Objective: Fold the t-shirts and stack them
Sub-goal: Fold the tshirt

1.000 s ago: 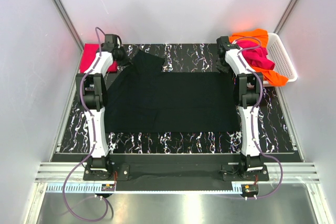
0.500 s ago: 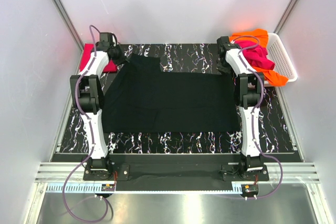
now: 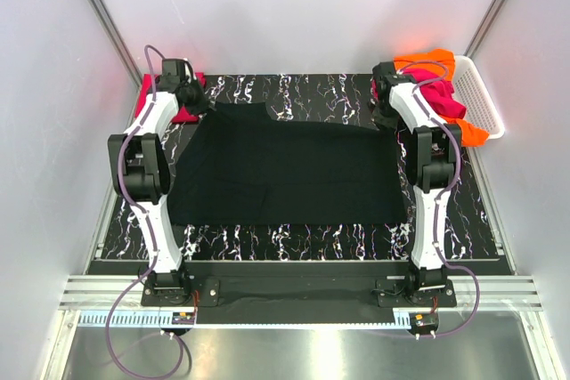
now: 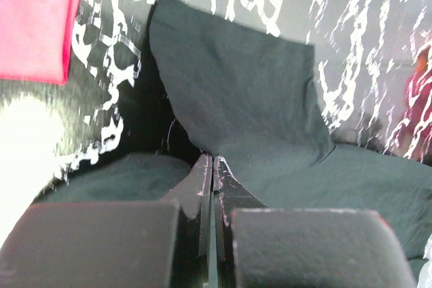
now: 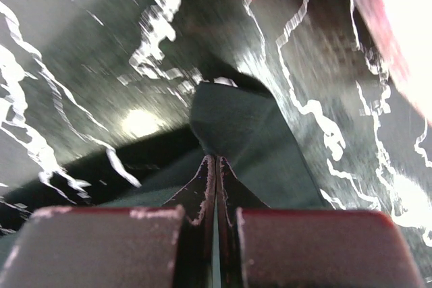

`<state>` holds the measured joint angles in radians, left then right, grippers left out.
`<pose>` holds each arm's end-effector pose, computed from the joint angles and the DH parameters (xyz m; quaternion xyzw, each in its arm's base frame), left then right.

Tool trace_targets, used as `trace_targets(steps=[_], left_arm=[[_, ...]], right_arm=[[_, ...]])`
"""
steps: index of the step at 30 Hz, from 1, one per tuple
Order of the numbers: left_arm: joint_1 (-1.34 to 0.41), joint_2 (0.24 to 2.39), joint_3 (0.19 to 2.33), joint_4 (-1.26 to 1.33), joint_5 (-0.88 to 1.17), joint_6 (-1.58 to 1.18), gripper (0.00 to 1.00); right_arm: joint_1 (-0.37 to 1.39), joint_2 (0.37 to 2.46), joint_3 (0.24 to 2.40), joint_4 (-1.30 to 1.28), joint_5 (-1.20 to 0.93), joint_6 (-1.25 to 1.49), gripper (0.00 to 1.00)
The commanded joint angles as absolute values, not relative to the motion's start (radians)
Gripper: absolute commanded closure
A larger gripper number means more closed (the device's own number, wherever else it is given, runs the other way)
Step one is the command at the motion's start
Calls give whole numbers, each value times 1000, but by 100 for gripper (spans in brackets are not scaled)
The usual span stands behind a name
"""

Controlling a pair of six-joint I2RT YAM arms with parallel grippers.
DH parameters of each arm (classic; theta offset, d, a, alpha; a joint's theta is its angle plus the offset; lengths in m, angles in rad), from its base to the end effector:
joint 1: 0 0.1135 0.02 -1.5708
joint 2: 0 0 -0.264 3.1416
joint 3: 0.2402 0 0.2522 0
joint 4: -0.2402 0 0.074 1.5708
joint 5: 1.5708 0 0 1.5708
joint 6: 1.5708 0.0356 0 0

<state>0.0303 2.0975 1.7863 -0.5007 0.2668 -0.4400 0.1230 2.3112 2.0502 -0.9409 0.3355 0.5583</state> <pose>0.4789 0.0051 0.2452 -0.1666 0.9068 -0.1956 0.3343 0.4868 0.0484 0.2028 0.2392 0.9398 -0.0943 0.2253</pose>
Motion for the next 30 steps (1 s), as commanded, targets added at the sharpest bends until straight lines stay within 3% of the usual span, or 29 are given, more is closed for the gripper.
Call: trace_targets(steps=[1, 19, 30], left_arm=[[35, 1993, 1730, -466, 279, -414, 100], [37, 1752, 1436, -505, 207, -374, 100], [37, 1677, 1315, -511, 156, -377, 100]], right_arm=[[126, 2203, 1970, -950, 321, 581, 100], [126, 1887, 1496, -847, 212, 640, 100], [126, 1887, 1420, -807, 199, 623, 100]])
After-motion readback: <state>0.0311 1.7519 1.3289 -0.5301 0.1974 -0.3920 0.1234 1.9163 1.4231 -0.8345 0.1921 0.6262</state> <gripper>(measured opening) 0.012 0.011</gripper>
